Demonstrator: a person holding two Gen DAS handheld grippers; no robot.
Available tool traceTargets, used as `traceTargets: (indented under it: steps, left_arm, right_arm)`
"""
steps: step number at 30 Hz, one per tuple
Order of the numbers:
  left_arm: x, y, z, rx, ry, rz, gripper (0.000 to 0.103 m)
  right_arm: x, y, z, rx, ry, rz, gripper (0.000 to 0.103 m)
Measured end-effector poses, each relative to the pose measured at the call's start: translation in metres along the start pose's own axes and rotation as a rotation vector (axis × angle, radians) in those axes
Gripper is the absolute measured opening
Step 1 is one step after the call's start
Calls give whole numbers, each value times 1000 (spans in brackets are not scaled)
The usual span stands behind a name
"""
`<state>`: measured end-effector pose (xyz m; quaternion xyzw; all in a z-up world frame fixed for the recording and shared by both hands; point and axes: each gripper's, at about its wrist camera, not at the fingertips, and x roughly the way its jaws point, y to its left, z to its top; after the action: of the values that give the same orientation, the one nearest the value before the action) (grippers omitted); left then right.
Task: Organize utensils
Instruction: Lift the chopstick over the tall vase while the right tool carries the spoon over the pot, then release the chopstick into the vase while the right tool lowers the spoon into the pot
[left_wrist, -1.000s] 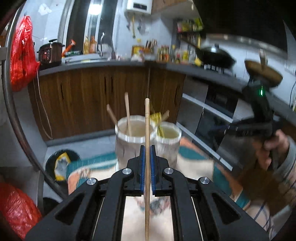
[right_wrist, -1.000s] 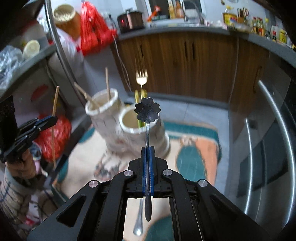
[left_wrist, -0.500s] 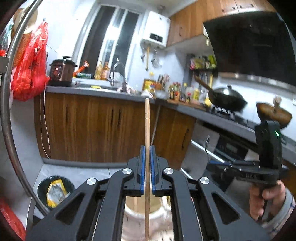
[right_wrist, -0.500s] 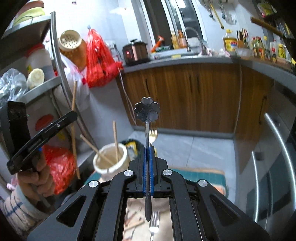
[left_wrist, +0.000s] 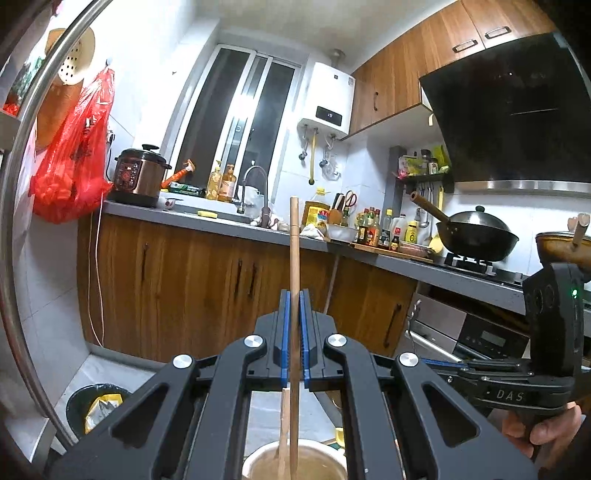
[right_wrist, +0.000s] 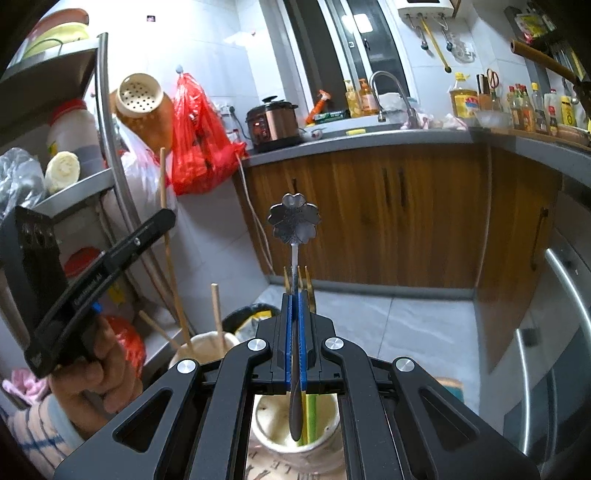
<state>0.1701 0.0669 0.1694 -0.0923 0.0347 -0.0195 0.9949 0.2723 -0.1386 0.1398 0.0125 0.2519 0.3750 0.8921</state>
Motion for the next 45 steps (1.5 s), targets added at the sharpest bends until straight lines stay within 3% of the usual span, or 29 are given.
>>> traceTargets:
  steps: [5, 13, 22, 33, 37, 38, 41, 45]
  left_arm:
    - [0, -2, -26, 14, 26, 4, 5]
    - [-26, -8, -62, 59, 88, 11, 5]
    - [-27, -3, -66, 88, 142, 68, 5]
    - [-15, -4, -65, 130, 211, 96, 6]
    - [-17, -4, -61, 139, 211, 92, 7]
    - [-18, -4, -59, 141, 208, 91, 9]
    - [-24, -5, -52, 143, 188, 83, 30]
    - [-36, -6, -39, 151, 155, 77, 32]
  right_arm:
    - [7, 5, -11, -40, -11, -30, 4]
    - [11, 3, -46, -37, 42, -53, 4]
    - [19, 1, -66, -28, 120, -76, 4]
    - [36, -1, -61, -44, 176, -90, 4]
    - [39, -1, -58, -55, 191, -99, 13]
    - [38, -1, -59, -54, 191, -97, 15]
    - [32, -3, -59, -49, 179, -99, 22]
    - [18, -3, -58, -49, 161, -98, 22]
